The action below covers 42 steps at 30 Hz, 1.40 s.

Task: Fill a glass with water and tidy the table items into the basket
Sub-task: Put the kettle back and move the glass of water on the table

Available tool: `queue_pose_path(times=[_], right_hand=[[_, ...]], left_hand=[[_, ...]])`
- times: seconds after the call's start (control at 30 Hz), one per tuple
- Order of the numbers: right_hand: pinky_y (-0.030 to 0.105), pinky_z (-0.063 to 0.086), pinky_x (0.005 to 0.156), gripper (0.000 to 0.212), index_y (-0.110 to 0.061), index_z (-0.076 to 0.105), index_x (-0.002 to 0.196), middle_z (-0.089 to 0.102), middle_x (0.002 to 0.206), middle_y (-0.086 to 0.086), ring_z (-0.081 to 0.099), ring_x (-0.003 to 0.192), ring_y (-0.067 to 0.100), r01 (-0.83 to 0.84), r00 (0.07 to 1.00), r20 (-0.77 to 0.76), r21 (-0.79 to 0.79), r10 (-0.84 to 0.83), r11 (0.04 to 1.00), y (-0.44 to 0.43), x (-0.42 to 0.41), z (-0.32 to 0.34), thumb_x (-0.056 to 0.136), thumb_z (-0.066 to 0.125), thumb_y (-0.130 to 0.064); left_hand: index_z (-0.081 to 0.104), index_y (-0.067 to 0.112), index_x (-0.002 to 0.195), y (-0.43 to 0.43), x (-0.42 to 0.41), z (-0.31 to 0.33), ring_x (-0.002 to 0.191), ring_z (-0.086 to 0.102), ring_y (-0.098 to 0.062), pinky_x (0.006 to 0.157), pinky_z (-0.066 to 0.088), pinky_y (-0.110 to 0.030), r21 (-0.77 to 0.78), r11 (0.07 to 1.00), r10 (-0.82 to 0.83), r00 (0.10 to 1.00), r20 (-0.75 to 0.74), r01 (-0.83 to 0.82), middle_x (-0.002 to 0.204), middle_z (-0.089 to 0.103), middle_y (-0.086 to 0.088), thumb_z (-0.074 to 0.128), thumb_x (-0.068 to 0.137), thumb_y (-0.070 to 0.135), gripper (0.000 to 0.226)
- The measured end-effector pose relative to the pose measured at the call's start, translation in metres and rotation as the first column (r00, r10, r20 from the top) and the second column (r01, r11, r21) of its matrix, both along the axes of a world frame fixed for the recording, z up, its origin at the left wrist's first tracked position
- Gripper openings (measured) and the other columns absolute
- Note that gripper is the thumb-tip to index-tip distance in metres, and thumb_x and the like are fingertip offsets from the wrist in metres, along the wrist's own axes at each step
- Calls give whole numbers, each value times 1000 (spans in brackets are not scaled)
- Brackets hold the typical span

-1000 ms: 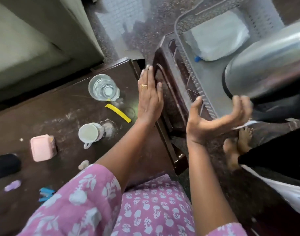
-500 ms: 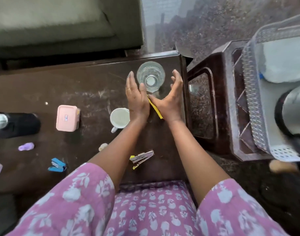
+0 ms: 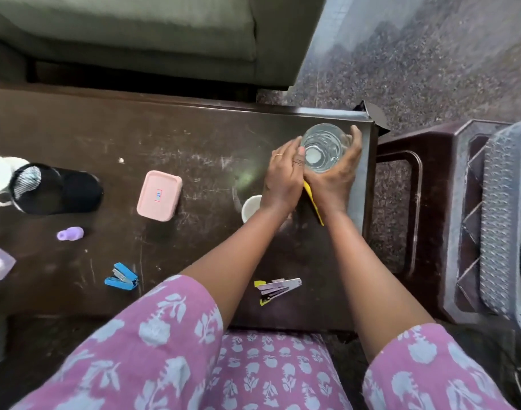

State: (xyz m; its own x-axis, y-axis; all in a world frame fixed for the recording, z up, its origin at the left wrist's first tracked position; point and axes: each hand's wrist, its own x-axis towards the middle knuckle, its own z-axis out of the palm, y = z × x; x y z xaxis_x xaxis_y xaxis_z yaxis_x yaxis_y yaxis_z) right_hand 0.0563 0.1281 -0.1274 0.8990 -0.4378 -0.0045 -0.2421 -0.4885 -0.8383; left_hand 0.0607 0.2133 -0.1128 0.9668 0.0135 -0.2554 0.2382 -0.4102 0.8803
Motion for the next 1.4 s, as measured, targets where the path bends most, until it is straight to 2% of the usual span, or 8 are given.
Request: queue_pose_path(times=[0.1,0.3,0.63,0.7,0.87,0.97,1.13,1.4], right_hand=[[2,31,95,95,0,30,136,46,130,17,49,118,21,-5,1000,16,-5,5,1000,20,3,5,63,83,-30],[5,30,98,96,3,31,135,45,133,16,45,119,14,-85,995,53,-2,85,996,83,21,19,61,85,-27],[6,31,98,93,3,34,134,47,130,17,48,117,20,-300,953,67,73,295,951,211,47,17,60,85,-24],[13,35,99,91,3,36,133,48,130,17,48,117,21,-336,941,66,66,332,940,232,49,14,60,85,-23],[46,42,101,90,-2,36,133,47,134,11,50,119,21,-408,913,49,55,406,911,270,53,10,63,84,-30],[47,43,99,90,-4,36,134,47,134,9,49,115,13,-441,897,38,54,440,896,281,56,7,63,84,-31],[51,45,96,90,-3,34,134,46,134,12,52,119,23,-509,861,30,17,508,861,287,62,1,64,84,-32],[49,46,96,92,-7,34,134,48,132,11,53,116,22,-540,841,-7,35,541,841,292,65,-3,63,85,-31]], left_hand=[[52,0,126,22,5,5,124,47,-24,108,30,-31,-23,1000,15,1000,10,-15,130,55,-15,30,92,27,49],[55,0,122,88,13,12,118,51,-25,99,31,-18,-30,990,137,987,89,-135,125,58,-16,35,94,19,40],[56,1,122,209,20,9,119,52,-24,101,34,-22,-7,916,400,910,105,-401,125,59,-14,33,93,21,42],[56,1,122,227,19,6,119,52,-24,97,31,-15,26,894,444,891,100,-448,126,58,-14,33,93,22,43],[54,0,125,257,20,-1,122,50,-26,94,28,-10,47,842,534,842,75,-538,129,56,-15,31,93,22,45],[53,0,125,266,20,-2,122,49,-27,94,29,-11,42,815,575,815,70,-578,130,55,-17,31,92,22,45],[53,-2,124,272,22,-5,122,50,-29,97,30,-17,23,793,607,792,67,-609,129,55,-18,32,92,21,45],[56,-5,120,276,23,-9,118,53,-32,96,32,-19,38,757,648,757,88,-652,124,58,-20,33,91,18,43]])
